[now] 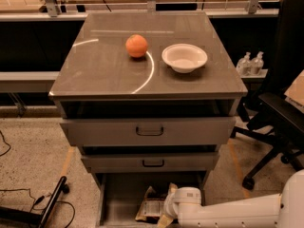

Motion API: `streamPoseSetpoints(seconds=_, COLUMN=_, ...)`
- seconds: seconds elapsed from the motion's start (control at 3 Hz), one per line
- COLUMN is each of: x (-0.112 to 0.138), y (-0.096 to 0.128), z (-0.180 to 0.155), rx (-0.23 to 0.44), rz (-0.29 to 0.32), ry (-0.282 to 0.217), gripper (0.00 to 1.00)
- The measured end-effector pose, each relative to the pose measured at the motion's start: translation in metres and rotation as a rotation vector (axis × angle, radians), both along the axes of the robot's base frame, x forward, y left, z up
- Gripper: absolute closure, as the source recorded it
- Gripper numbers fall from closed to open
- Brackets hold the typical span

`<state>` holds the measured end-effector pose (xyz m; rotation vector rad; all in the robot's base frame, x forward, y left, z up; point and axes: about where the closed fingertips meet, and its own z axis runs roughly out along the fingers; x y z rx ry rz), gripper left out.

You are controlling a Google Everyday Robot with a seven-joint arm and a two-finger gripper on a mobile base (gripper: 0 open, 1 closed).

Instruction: Pick brown chip bag from bottom drawer and place on counter

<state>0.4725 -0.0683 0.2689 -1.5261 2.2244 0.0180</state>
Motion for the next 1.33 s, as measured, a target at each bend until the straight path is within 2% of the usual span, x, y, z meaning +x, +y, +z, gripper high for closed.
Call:
streamPoseSetpoints(seconds=0.67, x=0.018, y=0.009, z=-0.03, rx=0.059, rz=-0.006, ry=-0.022, gripper=0.0)
streamPoseSetpoints(seconds=1.33, x=0.042, y=0.0, z=-0.058, rx=0.071, rz=-0.023, ry=-0.021, gripper=0.0)
